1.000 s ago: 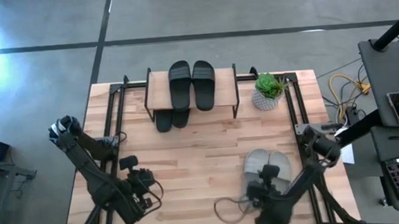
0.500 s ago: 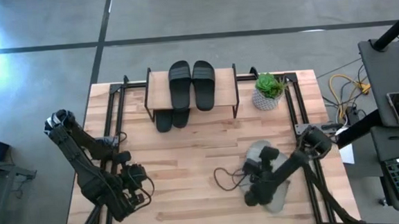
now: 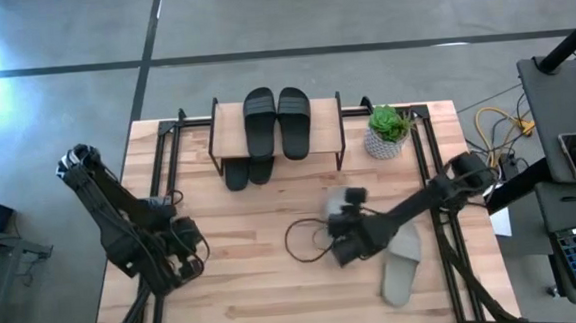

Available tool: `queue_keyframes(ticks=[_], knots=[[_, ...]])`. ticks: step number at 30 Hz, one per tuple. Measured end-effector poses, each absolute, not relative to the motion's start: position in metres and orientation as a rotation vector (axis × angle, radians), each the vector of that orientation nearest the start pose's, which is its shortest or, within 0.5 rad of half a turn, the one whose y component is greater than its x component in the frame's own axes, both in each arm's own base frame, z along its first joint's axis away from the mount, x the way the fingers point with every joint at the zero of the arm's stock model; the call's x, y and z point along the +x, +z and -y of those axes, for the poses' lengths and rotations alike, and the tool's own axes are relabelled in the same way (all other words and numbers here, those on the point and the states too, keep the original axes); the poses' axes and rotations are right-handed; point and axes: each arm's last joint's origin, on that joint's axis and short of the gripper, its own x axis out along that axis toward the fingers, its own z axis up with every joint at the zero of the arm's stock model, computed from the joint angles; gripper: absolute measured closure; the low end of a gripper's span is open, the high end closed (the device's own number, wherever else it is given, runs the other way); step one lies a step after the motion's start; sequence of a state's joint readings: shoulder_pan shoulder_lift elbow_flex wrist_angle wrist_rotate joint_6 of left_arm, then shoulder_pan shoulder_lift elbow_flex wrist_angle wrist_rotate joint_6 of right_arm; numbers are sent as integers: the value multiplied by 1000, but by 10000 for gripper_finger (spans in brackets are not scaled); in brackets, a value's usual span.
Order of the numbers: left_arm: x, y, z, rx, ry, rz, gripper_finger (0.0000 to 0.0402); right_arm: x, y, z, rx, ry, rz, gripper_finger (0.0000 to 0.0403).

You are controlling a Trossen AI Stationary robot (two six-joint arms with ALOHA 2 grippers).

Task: Pick and place slides into the shelf
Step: Put the gray slide under the shelf

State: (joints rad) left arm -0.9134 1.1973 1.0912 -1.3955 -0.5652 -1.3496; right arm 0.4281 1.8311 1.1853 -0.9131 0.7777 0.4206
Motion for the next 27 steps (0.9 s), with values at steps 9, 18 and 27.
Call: queue_keyframes(ticks=[9, 18, 27], knots=[[107, 277, 108, -235, 529, -875, 337, 349, 181, -63, -639, -394, -1102, 393], [97, 267, 93, -268, 574, -798, 337, 369, 189, -27, -678, -417, -1032, 391], [91, 262, 87, -240, 583, -864, 337, 397, 148, -31, -738, -428, -1061, 380]])
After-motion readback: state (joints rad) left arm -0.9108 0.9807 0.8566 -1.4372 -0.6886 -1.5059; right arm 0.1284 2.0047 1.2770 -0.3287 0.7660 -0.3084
